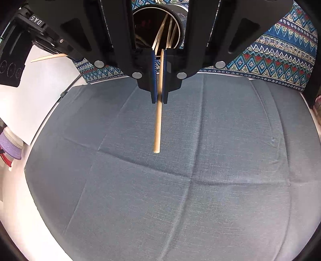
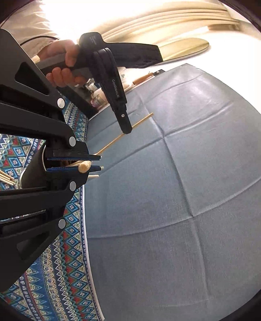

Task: Organize utensils
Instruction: 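Lower the left tool's stick into the cup while the right tool lowers its stick, then open the left tool to drop its stick while the right tool releases its stick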

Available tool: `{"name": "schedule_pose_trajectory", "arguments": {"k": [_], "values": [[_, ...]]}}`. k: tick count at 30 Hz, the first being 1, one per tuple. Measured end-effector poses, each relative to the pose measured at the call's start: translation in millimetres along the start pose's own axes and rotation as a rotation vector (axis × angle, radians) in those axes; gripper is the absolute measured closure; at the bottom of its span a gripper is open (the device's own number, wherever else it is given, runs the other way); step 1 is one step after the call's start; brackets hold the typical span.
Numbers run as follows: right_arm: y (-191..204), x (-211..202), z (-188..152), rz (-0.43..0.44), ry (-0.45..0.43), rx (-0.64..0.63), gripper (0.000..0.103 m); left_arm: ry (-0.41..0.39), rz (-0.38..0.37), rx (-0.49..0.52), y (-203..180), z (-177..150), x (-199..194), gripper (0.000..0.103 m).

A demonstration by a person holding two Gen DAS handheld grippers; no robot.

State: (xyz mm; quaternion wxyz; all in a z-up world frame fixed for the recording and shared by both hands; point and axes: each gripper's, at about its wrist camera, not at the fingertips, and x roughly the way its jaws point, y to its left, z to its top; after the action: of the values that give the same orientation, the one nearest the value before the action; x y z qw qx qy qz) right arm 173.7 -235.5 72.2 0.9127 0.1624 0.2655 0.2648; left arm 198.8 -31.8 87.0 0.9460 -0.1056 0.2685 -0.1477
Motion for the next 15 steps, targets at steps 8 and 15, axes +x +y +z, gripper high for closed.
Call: {"name": "schedule_pose_trajectory", "arguments": {"k": [8,15], "values": [[6.3,21.9,-10.6,-0.078,0.181,-0.047,0.098,0.064,-0.001,0.057,-7.5,-16.6,8.6,0.098],[15.0,56.3,-11.6,-0.119,0.261,-0.095,0.095,0.148,0.018,0.087,-6.6,-35.3,19.8,0.098]]}}
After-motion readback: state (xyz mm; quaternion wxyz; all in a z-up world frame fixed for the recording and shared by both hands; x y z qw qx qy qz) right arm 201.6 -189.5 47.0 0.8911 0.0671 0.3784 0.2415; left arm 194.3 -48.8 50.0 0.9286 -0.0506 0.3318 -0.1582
